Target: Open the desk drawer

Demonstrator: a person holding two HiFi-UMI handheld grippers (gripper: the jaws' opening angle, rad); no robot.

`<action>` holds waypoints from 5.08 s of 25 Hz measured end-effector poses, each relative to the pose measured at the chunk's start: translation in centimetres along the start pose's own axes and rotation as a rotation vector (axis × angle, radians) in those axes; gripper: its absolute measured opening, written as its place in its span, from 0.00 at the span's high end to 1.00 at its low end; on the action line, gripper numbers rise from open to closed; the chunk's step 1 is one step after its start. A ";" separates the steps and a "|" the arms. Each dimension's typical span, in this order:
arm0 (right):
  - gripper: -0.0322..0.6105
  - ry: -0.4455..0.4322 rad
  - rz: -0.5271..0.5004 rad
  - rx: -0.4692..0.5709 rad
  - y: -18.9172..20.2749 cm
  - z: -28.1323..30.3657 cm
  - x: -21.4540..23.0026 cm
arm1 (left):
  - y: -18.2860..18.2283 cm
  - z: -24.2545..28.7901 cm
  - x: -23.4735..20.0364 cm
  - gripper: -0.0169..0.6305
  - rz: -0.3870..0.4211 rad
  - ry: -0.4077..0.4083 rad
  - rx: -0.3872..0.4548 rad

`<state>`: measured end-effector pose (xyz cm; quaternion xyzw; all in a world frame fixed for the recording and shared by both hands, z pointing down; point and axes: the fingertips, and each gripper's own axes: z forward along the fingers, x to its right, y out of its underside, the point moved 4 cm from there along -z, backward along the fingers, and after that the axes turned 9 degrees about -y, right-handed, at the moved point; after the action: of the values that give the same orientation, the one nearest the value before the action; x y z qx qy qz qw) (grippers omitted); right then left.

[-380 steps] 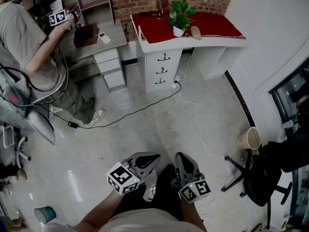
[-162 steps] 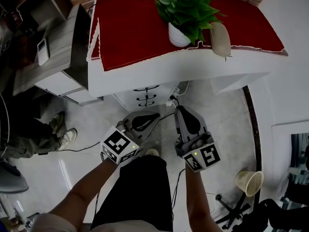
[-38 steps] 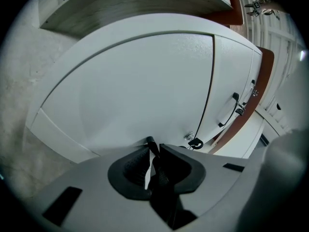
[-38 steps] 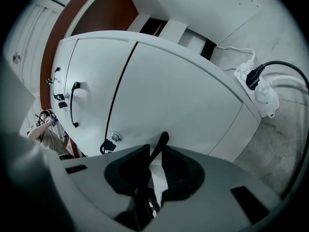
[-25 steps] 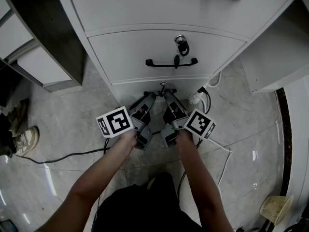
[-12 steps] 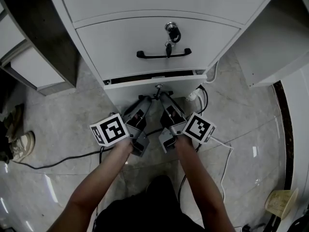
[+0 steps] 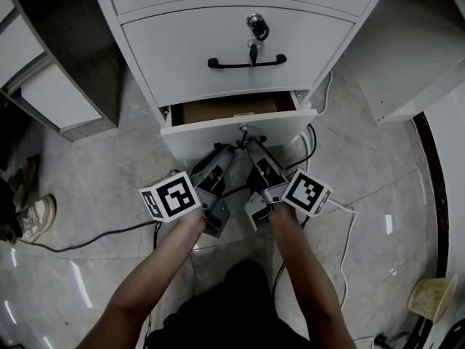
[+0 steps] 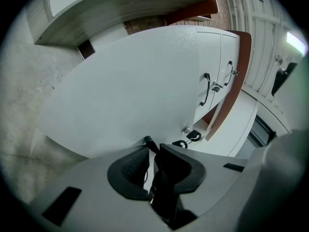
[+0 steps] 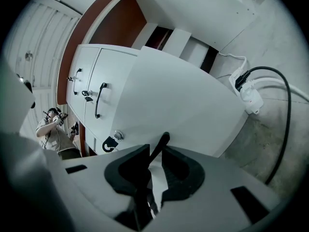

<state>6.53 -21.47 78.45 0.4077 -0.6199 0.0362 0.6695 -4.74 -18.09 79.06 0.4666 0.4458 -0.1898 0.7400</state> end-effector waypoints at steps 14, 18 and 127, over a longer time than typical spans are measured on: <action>0.82 0.004 -0.003 0.010 1.2 -2.3 -0.9 | 2.0 -1.7 0.8 0.86 0.053 0.002 -0.034; 0.82 -0.002 -0.016 0.010 1.4 -2.9 -1.2 | 2.4 -2.1 1.2 0.86 0.067 0.009 -0.039; 0.89 -0.143 -0.542 -0.292 4.2 -10.3 -12.0 | 4.8 -12.6 11.3 0.86 0.524 0.396 -0.413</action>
<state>9.73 -7.10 71.27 0.4591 -0.5326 -0.2618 0.6611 -1.52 -3.33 70.04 0.4336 0.4746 0.1932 0.7412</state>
